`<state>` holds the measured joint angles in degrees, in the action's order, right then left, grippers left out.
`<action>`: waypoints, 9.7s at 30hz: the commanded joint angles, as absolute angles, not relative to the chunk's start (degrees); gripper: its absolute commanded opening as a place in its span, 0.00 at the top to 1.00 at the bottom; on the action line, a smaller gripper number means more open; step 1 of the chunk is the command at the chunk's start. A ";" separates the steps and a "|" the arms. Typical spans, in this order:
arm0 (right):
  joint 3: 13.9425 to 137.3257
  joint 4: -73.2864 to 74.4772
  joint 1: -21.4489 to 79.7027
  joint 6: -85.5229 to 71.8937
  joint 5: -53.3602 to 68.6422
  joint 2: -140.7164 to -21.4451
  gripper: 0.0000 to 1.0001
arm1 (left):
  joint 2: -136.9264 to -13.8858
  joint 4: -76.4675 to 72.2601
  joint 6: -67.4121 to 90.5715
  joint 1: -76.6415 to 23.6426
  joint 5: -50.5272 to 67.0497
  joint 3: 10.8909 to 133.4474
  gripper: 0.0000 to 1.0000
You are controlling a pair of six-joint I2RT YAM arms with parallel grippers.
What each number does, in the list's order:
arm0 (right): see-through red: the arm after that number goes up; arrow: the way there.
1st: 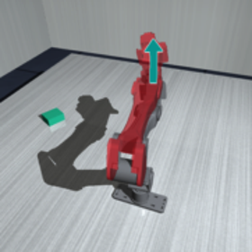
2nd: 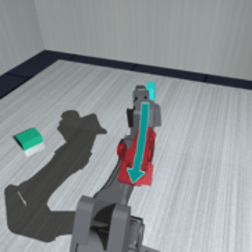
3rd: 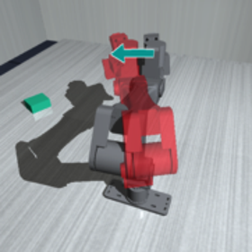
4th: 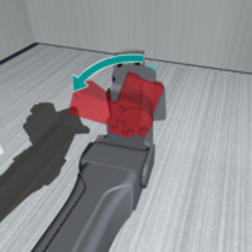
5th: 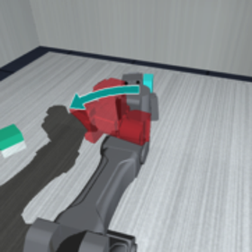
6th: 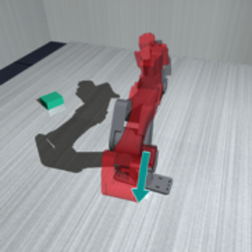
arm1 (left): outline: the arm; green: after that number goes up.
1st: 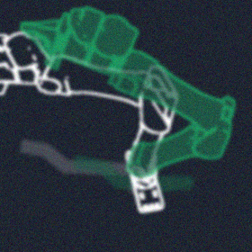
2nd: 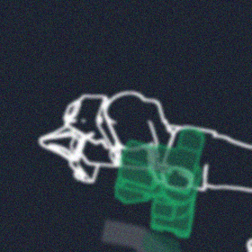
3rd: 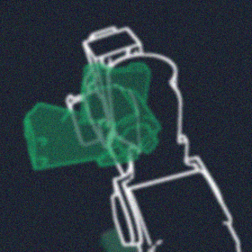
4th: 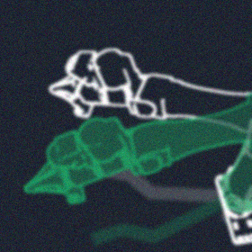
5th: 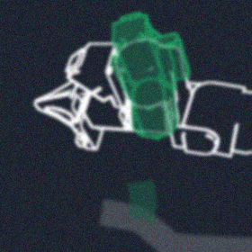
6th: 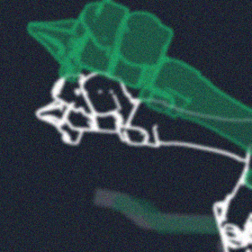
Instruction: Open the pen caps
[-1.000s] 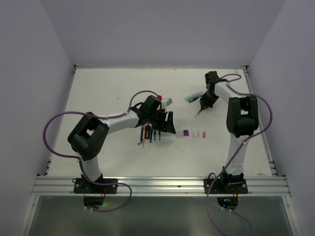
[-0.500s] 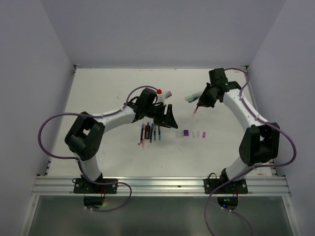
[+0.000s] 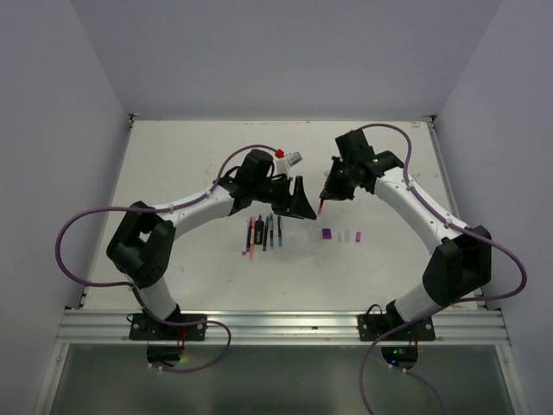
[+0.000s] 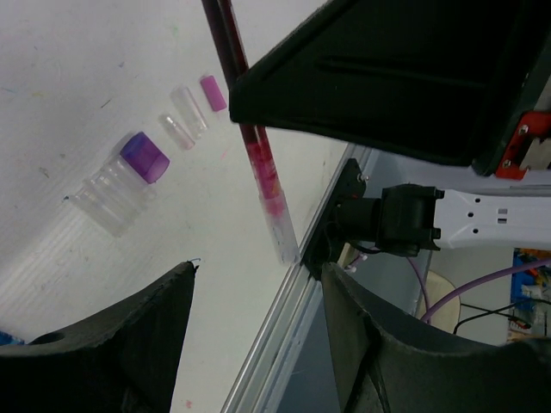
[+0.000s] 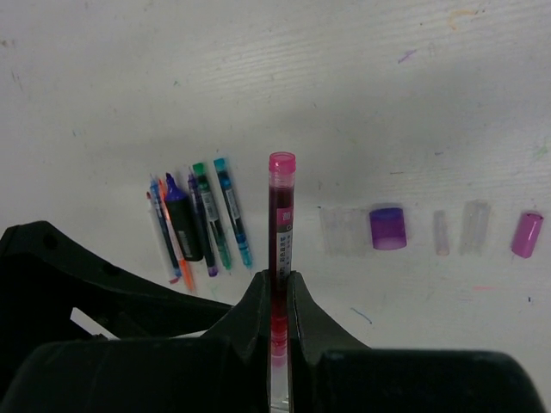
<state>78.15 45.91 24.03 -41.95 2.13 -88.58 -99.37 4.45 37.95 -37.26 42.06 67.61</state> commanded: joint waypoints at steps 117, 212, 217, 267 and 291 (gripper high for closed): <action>80.16 39.99 33.31 -30.85 14.59 -113.81 0.99 | -80.60 18.90 31.64 -18.02 28.30 59.68 1.00; 95.01 42.10 9.14 -47.46 -3.49 -109.67 0.65 | -113.56 3.07 43.77 -39.64 33.23 67.50 0.42; 99.22 42.36 10.11 -47.63 -10.01 -114.07 0.65 | -109.96 4.22 39.56 -39.46 31.38 66.80 0.39; 114.61 45.79 10.28 -45.53 -16.79 -134.91 0.65 | -98.88 9.40 32.61 -29.44 28.83 67.85 0.36; 91.24 41.93 11.24 -46.59 -11.70 -115.77 1.00 | -100.54 5.72 35.68 -29.53 39.09 70.49 0.39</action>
<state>94.06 38.96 10.02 -47.09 -13.78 -123.20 -100.92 8.38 34.06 -29.69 33.56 67.51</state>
